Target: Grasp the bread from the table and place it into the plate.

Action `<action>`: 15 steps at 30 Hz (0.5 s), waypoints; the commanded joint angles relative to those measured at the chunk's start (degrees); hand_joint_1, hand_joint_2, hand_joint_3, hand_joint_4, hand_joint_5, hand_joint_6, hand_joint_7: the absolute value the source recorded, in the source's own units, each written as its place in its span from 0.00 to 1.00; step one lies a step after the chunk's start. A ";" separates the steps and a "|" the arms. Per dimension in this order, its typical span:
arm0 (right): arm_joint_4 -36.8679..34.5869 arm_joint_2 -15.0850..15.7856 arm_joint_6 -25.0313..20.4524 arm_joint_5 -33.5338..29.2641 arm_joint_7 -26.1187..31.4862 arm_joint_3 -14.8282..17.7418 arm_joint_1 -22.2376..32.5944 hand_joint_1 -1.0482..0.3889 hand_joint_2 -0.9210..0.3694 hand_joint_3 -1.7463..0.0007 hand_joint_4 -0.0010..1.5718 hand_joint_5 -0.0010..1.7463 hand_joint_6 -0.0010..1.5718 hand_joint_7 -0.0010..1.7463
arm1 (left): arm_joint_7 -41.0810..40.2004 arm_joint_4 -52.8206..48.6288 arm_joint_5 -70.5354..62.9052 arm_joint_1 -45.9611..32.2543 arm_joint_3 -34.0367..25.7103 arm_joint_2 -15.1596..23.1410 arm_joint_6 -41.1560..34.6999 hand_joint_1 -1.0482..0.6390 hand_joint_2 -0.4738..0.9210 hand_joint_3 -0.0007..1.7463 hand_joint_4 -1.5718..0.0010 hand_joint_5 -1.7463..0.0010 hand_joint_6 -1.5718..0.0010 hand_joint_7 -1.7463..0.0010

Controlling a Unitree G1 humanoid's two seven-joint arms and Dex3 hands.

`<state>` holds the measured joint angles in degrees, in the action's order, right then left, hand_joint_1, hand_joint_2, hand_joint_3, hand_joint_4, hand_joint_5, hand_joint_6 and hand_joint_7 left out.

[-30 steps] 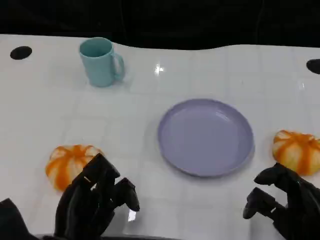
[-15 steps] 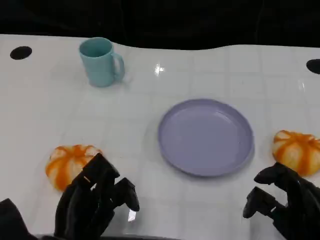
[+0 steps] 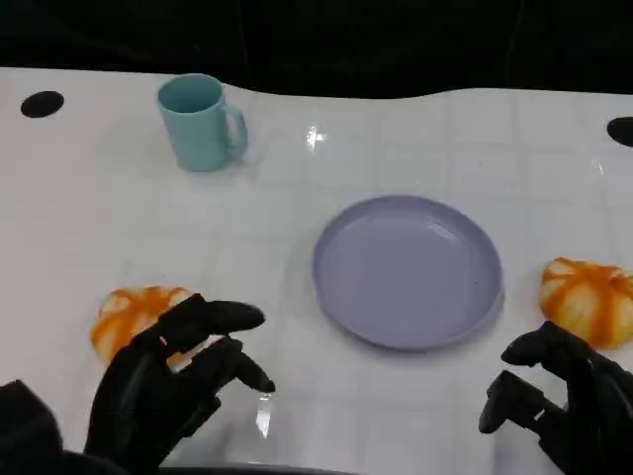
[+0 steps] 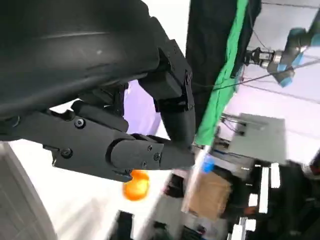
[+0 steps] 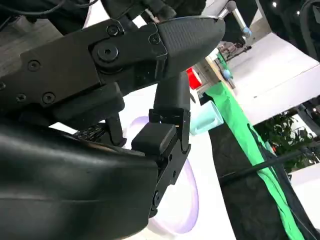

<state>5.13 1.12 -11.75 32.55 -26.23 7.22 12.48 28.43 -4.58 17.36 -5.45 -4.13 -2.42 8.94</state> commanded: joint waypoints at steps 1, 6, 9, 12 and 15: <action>0.23 0.47 0.42 0.12 -0.32 0.46 -0.06 0.36 0.00 0.90 0.46 0.90 0.51 0.61 | -4.70 4.50 -11.96 -1.15 1.91 5.18 6.14 0.39 1.00 0.03 0.74 0.49 0.64 0.98; 0.28 0.29 0.57 -0.17 -0.03 0.33 -0.11 0.37 0.00 0.90 0.46 0.90 0.52 0.61 | -11.21 10.32 -25.92 -1.80 3.07 10.30 9.81 0.40 0.98 0.01 0.82 0.58 0.69 1.00; 0.25 0.27 0.57 -0.21 -0.12 0.22 -0.20 0.36 0.00 0.89 0.46 0.90 0.52 0.61 | -14.85 12.49 -35.72 -1.23 2.91 15.02 13.27 0.39 0.98 0.00 0.84 0.67 0.72 1.00; 0.22 0.01 0.75 -0.05 -0.21 0.17 -0.18 0.37 0.00 0.89 0.46 0.90 0.51 0.61 | -14.11 18.93 -46.13 -1.71 2.59 20.52 8.60 0.35 1.00 0.02 0.89 0.74 0.75 1.00; 0.50 -0.10 0.35 0.15 0.04 0.17 -0.05 0.37 0.00 0.90 0.46 0.90 0.51 0.61 | -13.32 23.42 -53.40 -2.10 2.73 23.95 4.69 0.34 0.99 0.00 0.88 0.87 0.78 1.00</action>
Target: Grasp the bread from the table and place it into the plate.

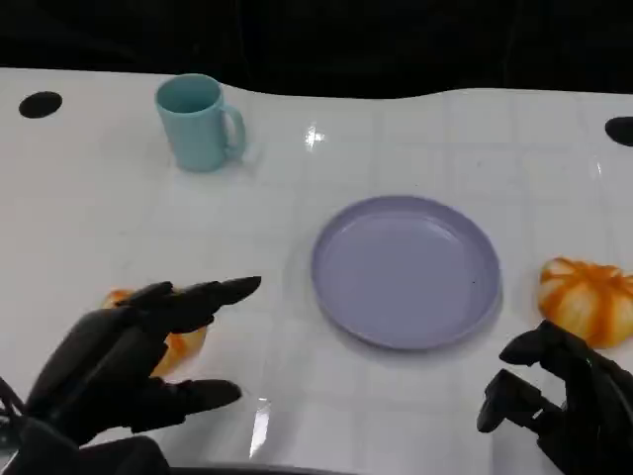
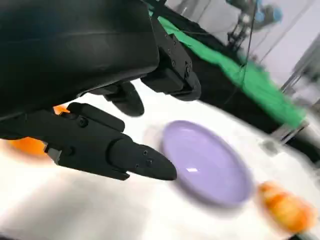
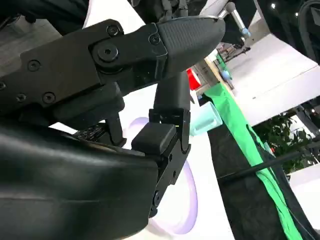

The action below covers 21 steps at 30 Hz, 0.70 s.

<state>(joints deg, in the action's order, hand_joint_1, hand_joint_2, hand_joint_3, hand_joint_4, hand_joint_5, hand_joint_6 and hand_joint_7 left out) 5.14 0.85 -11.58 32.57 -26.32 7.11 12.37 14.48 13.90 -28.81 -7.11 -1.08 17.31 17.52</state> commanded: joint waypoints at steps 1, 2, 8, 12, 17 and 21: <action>0.60 0.21 -0.03 0.20 0.18 0.30 0.09 0.37 0.00 0.90 0.46 0.90 0.51 0.61 | 0.57 5.70 -9.13 -0.43 -0.02 4.96 -4.86 0.34 0.99 0.00 0.88 0.89 0.79 1.00; 0.66 0.24 -0.17 0.25 0.20 0.31 0.11 0.37 0.00 0.90 0.46 0.90 0.51 0.61 | 0.45 6.18 -10.32 -0.43 0.28 5.42 -5.60 0.34 0.98 0.00 0.89 0.91 0.80 1.00; 1.10 0.27 -0.08 0.12 0.17 0.21 0.47 0.37 0.00 0.90 0.46 0.89 0.51 0.60 | 0.62 9.42 -23.56 0.34 3.32 7.25 -12.04 0.37 0.92 0.00 0.90 0.95 0.82 1.00; 0.83 0.21 0.45 -0.17 0.00 0.15 0.45 0.37 0.00 0.90 0.46 0.89 0.52 0.60 | 2.06 8.59 -27.83 2.03 4.77 7.77 -15.54 0.39 0.91 0.00 0.92 0.96 0.85 1.00; 0.35 0.10 0.68 0.27 -0.60 0.29 0.23 0.37 0.00 0.89 0.46 0.89 0.51 0.60 | 10.91 6.88 -30.16 6.57 7.44 9.00 -20.83 0.38 0.93 0.01 0.95 0.98 0.89 1.00; 0.36 0.10 0.55 0.14 -0.42 0.30 0.09 0.37 0.00 0.89 0.46 0.89 0.51 0.60 | 12.04 2.12 -30.05 10.11 9.43 9.05 -22.34 0.38 0.92 0.00 0.95 0.98 0.89 1.00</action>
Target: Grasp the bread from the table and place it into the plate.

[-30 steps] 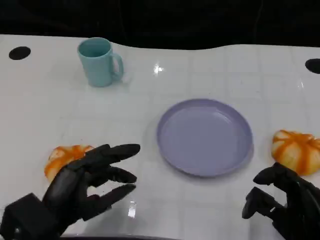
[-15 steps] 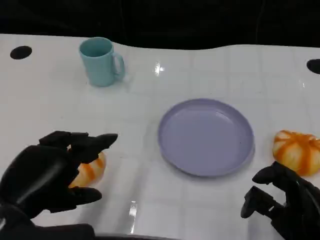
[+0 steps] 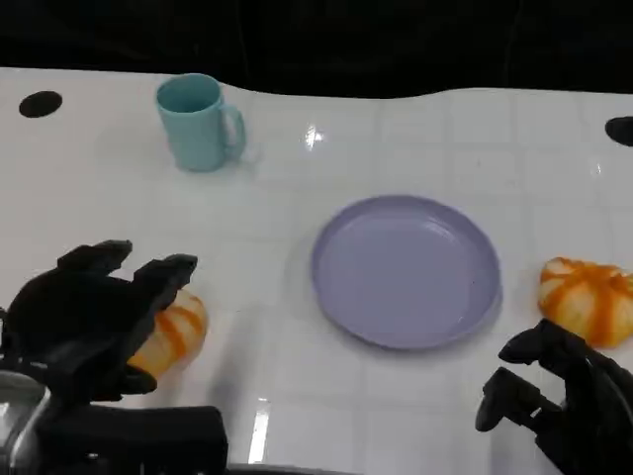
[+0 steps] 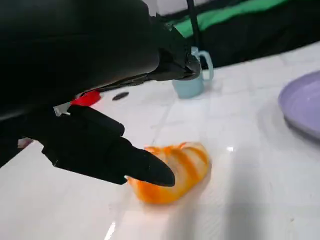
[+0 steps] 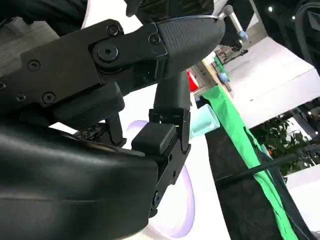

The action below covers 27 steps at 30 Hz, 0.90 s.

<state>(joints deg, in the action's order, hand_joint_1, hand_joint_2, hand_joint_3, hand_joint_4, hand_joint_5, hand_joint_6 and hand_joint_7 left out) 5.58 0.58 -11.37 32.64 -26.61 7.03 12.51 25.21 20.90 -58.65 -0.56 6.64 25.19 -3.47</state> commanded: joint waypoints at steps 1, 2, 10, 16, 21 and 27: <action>-0.09 0.38 0.27 0.07 -0.07 0.40 -0.09 0.37 0.00 0.89 0.46 0.89 0.52 0.60 | 1.28 -6.58 0.00 4.60 2.23 1.17 -1.55 0.38 0.91 0.00 0.95 0.98 0.89 1.00; -0.19 0.46 0.36 -0.01 -0.18 0.39 -0.17 0.37 0.00 0.89 0.46 0.89 0.52 0.60 | 0.90 -9.20 0.07 6.01 2.97 1.20 -1.52 0.39 0.91 0.00 0.95 0.99 0.89 1.00; -0.20 0.62 0.28 -0.11 -0.28 0.33 -0.26 0.37 0.00 0.90 0.46 0.89 0.52 0.60 | -1.32 -18.94 1.03 11.30 6.49 2.03 -1.65 0.38 0.91 0.00 0.94 0.99 0.90 1.00; 0.60 0.69 0.18 -0.41 0.27 0.20 0.25 0.36 0.00 0.90 0.47 0.90 0.53 0.60 | -4.73 -41.04 2.75 22.44 12.38 0.00 0.54 0.31 0.94 0.01 0.95 0.99 0.93 1.00; 0.28 0.72 0.39 -0.12 -0.09 0.34 0.14 0.37 0.00 0.90 0.46 0.89 0.52 0.60 | -8.43 -52.23 5.42 28.09 15.22 -1.34 2.60 0.30 0.93 0.00 0.95 0.99 0.92 0.99; 0.33 0.78 0.58 -0.49 0.10 0.27 0.13 0.37 0.00 0.90 0.46 0.90 0.52 0.60 | -11.49 -61.57 7.48 32.85 18.20 -2.56 4.14 0.30 0.92 0.00 0.94 0.99 0.91 0.99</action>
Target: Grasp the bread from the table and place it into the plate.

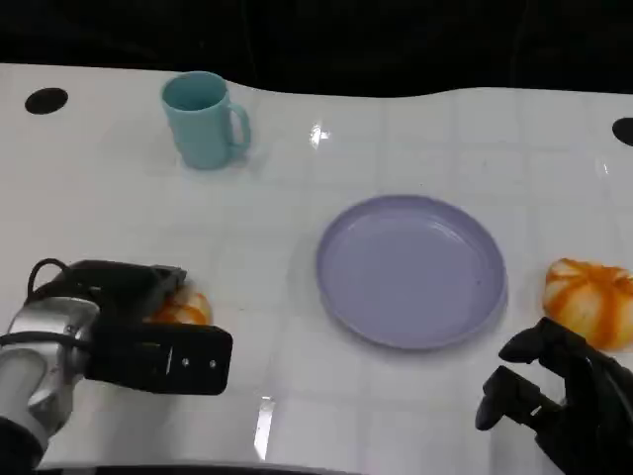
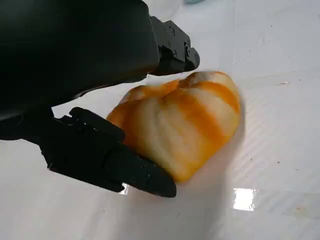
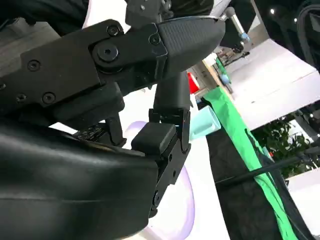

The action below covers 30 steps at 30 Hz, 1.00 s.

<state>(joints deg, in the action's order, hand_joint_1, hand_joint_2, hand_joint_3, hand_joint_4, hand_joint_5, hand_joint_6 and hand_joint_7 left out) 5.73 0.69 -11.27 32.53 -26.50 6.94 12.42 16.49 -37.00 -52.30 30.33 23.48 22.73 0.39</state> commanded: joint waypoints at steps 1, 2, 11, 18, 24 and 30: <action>0.19 0.67 0.47 -0.37 -0.02 0.35 0.22 0.37 0.00 0.90 0.46 0.90 0.52 0.60 | -3.06 -4.09 1.45 2.20 1.71 -0.05 0.37 0.30 0.92 0.00 0.94 0.99 0.91 0.99; 0.27 0.67 0.38 -0.33 0.02 0.35 0.26 0.37 0.00 0.90 0.46 0.90 0.52 0.60 | -4.43 -7.37 2.02 3.38 2.13 -0.75 1.34 0.30 0.92 0.00 0.94 0.99 0.91 0.99; -0.09 0.85 0.53 -0.17 -0.58 0.43 0.19 0.36 0.00 0.89 0.46 0.90 0.51 0.60 | -14.38 -20.87 5.57 7.51 4.39 -2.76 8.08 0.38 0.97 0.01 0.84 0.95 0.82 0.97; -0.31 0.71 0.97 -0.03 -0.81 0.77 0.18 0.37 0.00 0.88 0.46 0.90 0.51 0.60 | -32.20 -26.72 7.78 6.64 3.94 -3.42 15.42 0.48 1.00 0.20 0.50 0.09 0.54 0.18; -0.02 0.72 1.00 -0.31 -0.55 0.70 0.34 0.37 0.00 0.88 0.46 0.89 0.51 0.61 | -36.81 -30.69 10.26 7.23 3.65 -3.63 19.57 0.46 1.00 0.33 0.51 0.00 0.61 0.00; -0.51 0.91 0.88 0.06 -0.91 1.01 0.22 0.37 0.00 0.89 0.46 0.89 0.51 0.61 | -42.29 -30.90 11.32 6.85 3.44 -3.83 22.91 0.47 0.98 0.38 0.50 0.00 0.60 0.00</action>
<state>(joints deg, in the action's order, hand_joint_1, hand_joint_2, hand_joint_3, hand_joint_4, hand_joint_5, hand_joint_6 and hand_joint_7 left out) 5.57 0.78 -11.02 32.55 -26.92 7.19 12.51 -22.37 -67.59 -41.86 38.26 27.10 19.54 20.94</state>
